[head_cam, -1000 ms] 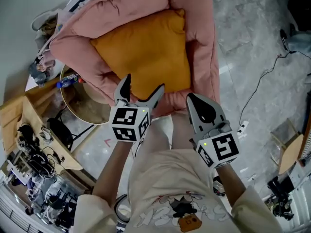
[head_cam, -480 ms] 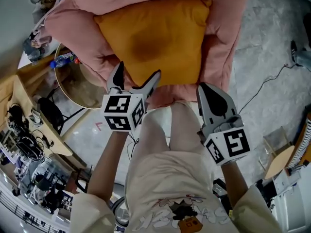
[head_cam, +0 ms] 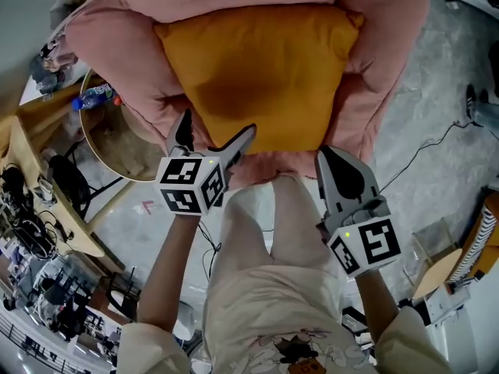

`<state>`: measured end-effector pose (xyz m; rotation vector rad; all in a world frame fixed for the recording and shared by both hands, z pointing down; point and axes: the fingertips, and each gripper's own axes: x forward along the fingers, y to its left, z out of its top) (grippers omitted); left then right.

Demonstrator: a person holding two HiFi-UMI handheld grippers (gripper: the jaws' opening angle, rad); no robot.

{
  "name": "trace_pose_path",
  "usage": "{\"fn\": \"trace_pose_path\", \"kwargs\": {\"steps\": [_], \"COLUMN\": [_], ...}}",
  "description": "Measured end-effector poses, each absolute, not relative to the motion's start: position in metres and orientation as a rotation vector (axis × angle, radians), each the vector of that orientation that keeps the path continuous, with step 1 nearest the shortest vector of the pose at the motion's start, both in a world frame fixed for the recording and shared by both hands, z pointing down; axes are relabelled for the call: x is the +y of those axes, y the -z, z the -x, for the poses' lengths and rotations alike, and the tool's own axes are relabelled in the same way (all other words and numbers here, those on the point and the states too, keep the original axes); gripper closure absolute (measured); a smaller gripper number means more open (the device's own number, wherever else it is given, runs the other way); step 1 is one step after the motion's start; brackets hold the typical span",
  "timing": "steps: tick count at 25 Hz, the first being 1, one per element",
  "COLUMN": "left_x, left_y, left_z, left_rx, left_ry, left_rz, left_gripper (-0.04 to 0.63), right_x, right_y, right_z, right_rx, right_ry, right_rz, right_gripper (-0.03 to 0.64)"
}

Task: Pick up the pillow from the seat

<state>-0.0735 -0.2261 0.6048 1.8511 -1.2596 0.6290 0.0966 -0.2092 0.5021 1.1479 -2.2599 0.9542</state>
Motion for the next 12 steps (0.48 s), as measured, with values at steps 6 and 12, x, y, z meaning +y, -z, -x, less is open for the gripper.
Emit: {"fn": "trace_pose_path", "kwargs": {"steps": [6,12], "left_x": [-0.231,-0.228], "left_y": [-0.633,-0.667], "left_z": [0.085,0.093], "left_rx": [-1.267,-1.25], "left_ry": [-0.603,-0.604], "left_rz": [-1.828,-1.81], "left_gripper": [0.002,0.002], "right_x": [-0.215,-0.217], "right_y": [-0.526,-0.54], "right_z": [-0.083,-0.072], "right_rx": [-2.25,-2.25], "right_ry": [-0.941,-0.937], "right_rz": [-1.098,-1.061], "right_gripper": [0.597,0.596]}}
